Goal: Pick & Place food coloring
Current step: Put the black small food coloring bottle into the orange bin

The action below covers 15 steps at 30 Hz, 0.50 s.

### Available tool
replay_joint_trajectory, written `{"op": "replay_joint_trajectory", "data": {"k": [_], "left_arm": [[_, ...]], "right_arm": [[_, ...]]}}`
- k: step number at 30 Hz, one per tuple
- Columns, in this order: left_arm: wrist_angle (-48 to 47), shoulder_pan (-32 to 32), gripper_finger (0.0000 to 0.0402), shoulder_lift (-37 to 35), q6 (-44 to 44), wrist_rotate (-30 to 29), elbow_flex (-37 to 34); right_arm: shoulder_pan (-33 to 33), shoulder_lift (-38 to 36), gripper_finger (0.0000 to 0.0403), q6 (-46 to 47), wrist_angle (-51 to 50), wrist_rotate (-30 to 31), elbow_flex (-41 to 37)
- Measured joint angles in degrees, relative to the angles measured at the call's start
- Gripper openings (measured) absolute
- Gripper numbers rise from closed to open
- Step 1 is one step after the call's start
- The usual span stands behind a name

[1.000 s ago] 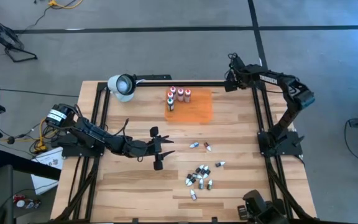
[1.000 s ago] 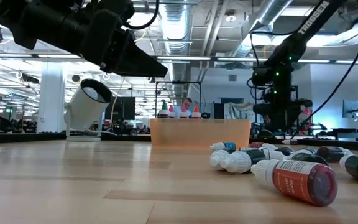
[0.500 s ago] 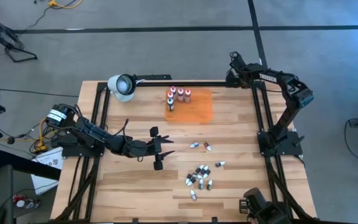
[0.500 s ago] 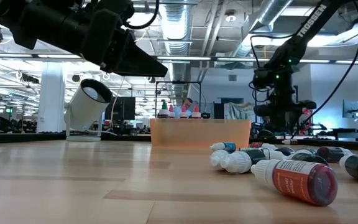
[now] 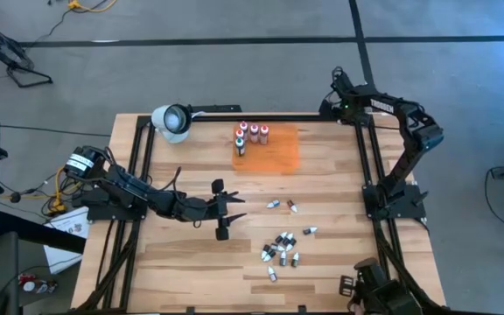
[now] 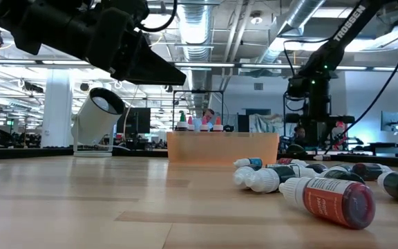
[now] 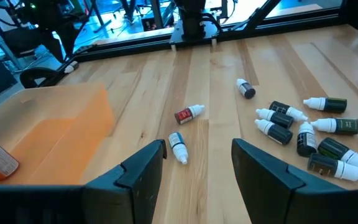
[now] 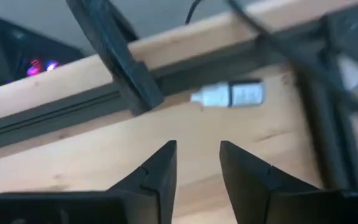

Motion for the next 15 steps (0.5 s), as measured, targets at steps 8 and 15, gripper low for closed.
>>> {"op": "replay_joint_trajectory", "data": {"k": [8,15], "left_arm": [[0.0,0.0,0.0186,0.0,0.0,-0.02,0.0],[0.02,0.0,0.0186,0.0,-0.02,-0.02,0.0]], "right_arm": [[-3.04,-0.04,0.0113,-2.74,-4.28,-13.08,1.15],[-4.04,-0.04,0.0093,-4.62,-7.8,-21.25,3.3]]}}
